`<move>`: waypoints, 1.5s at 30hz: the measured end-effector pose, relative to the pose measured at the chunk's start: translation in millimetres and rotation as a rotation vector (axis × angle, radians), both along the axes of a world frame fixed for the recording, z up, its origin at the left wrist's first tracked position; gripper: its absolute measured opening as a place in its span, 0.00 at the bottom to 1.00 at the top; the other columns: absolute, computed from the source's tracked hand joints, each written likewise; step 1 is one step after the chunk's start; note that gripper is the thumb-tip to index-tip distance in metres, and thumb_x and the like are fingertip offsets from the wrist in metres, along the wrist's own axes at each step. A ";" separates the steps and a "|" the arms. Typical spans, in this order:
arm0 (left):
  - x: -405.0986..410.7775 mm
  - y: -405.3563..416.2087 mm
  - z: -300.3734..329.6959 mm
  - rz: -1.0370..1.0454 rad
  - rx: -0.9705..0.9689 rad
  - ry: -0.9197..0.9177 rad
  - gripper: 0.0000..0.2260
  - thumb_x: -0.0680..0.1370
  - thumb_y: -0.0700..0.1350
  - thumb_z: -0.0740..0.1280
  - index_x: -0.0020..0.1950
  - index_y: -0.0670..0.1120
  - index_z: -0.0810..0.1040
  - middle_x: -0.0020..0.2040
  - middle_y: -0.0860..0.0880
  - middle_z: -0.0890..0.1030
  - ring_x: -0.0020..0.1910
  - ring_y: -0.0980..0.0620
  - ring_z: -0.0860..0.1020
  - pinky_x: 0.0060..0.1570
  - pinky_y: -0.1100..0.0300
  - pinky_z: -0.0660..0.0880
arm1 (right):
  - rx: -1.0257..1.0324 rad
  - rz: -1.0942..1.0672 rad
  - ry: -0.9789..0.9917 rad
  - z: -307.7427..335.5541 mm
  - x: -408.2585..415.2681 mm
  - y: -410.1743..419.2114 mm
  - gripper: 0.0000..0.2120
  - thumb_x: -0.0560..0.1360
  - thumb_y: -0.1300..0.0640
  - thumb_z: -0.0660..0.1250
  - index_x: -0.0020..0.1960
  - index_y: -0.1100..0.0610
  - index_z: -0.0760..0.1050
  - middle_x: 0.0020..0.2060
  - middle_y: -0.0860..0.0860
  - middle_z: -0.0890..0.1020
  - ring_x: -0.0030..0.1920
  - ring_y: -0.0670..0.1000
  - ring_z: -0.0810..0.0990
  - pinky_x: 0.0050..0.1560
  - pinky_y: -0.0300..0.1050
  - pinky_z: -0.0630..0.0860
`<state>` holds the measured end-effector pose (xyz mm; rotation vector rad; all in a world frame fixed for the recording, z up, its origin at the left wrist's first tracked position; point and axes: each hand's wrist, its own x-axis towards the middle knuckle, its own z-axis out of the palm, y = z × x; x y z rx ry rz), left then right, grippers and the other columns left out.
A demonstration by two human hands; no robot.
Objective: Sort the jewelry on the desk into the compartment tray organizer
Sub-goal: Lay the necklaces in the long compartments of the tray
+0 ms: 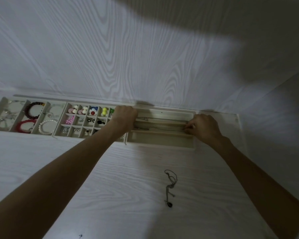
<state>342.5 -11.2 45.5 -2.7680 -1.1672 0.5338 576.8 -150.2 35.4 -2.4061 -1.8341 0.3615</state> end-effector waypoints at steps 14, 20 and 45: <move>-18.0 -1.9 7.7 0.042 -0.174 -0.202 0.11 0.78 0.49 0.64 0.57 0.50 0.81 0.54 0.48 0.81 0.55 0.48 0.77 0.54 0.52 0.73 | 0.087 -0.007 -0.015 13.3 9.6 -30.5 0.11 0.74 0.60 0.66 0.53 0.53 0.82 0.46 0.55 0.83 0.49 0.57 0.78 0.45 0.43 0.70; -53.3 -27.5 -12.9 -0.023 -0.160 -0.292 0.18 0.80 0.53 0.57 0.68 0.52 0.72 0.75 0.48 0.61 0.74 0.46 0.56 0.71 0.49 0.54 | 0.016 0.152 -0.171 0.3 -1.7 -46.1 0.22 0.72 0.65 0.62 0.63 0.50 0.75 0.65 0.56 0.72 0.64 0.59 0.68 0.58 0.52 0.64; -45.0 -34.5 -17.4 -0.098 -0.073 -0.158 0.21 0.80 0.56 0.51 0.68 0.52 0.72 0.77 0.47 0.55 0.76 0.46 0.52 0.71 0.49 0.51 | -0.069 0.105 -0.253 -5.3 -20.5 -41.1 0.27 0.71 0.66 0.62 0.67 0.46 0.71 0.73 0.53 0.61 0.72 0.55 0.57 0.67 0.52 0.56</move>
